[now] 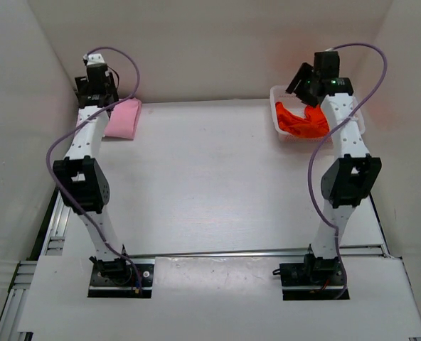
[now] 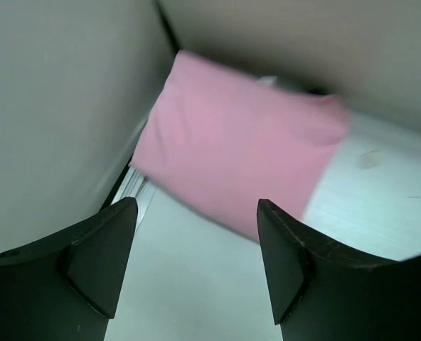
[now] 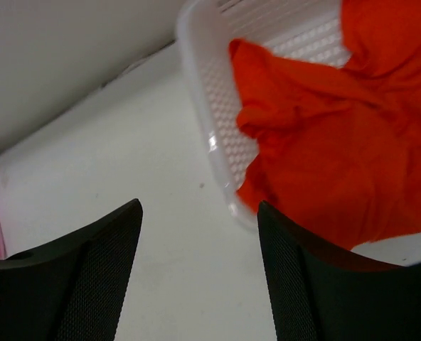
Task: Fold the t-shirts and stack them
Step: Grab crumpled tshirt from bin with the right arm
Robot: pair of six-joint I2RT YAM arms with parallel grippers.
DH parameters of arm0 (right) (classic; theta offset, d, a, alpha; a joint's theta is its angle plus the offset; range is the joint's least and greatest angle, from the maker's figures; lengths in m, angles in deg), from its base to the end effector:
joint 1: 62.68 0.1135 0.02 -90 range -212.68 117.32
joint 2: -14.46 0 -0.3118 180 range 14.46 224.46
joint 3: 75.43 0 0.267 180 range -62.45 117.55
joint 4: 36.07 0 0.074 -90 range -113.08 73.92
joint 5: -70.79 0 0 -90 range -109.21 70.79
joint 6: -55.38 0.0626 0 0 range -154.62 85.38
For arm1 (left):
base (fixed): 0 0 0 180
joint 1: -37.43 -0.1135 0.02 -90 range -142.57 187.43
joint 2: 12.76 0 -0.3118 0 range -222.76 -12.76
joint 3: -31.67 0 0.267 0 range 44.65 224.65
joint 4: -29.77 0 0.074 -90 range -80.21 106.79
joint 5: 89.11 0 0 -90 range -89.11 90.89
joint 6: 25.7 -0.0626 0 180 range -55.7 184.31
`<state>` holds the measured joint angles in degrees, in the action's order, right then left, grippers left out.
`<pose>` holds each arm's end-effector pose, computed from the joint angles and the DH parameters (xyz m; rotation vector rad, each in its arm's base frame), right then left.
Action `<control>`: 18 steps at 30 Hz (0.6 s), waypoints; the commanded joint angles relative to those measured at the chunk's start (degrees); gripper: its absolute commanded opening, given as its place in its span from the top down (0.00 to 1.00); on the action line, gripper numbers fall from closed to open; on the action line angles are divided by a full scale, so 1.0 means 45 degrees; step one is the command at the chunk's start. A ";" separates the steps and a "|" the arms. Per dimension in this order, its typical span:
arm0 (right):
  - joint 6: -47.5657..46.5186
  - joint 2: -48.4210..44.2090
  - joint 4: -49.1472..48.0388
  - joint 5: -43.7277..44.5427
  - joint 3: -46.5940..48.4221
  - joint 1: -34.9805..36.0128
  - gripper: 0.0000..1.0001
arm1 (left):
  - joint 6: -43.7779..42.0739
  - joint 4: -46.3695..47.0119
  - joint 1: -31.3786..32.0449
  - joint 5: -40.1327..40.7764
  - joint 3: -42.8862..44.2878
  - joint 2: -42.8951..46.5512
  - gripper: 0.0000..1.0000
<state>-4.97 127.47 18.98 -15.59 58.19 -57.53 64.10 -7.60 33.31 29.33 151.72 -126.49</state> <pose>0.5027 0.0413 0.4173 0.4988 2.1262 0.2781 0.5179 0.0672 0.3618 -0.3670 2.0580 0.5681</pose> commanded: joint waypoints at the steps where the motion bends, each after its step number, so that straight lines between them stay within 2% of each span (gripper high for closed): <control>1: 0.0849 0.1969 0.0985 0.0933 0.1157 -0.1003 0.30 | 0.0046 0.0166 -0.0159 -0.2568 -0.0238 0.2205 0.21; 4: 0.1533 0.3317 0.0303 0.1402 0.1998 -0.1474 0.18 | 0.0046 -0.0305 0.0114 -0.2825 -0.0238 0.2500 0.19; 7: 0.1536 0.4529 -0.0730 0.1636 0.2701 -0.1787 0.08 | 0.0046 -0.0422 0.0718 -0.1621 -0.0783 0.2637 0.17; 10: 0.1536 0.5471 -0.0734 0.2222 0.3678 -0.1788 0.08 | 0.0046 -0.0422 0.1111 -0.0972 -0.1389 0.2774 0.17; 12: 0.1536 0.5318 -0.0560 0.2998 0.3215 -0.1788 0.08 | 0.0046 -0.0539 0.1228 -0.0853 -0.1564 0.2891 0.17; 14: 0.1480 0.5044 -0.0558 0.3472 0.2511 -0.1788 0.14 | 0.0046 -0.0539 0.1228 -0.0698 -0.1566 0.2891 0.17; 16: 0.0973 0.4925 -0.0306 0.3591 0.2273 -0.1788 0.29 | 0.0046 -0.0656 0.1481 -0.0463 -0.1566 0.2891 0.17; 17: 0.0409 0.4925 0.0024 0.3591 0.2273 -0.1788 0.44 | 0.0046 -0.0656 0.1482 -0.0346 -0.1566 0.2891 0.17; 18: 0.0114 0.5061 0.0027 0.3204 0.2273 -0.1788 0.50 | 0.0046 -0.0656 0.1637 -0.0171 -0.1566 0.2775 0.17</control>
<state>-0.73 153.90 18.78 -3.00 68.73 -65.67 64.23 -10.72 39.98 25.20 144.18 -116.17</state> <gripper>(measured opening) 0.538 0.828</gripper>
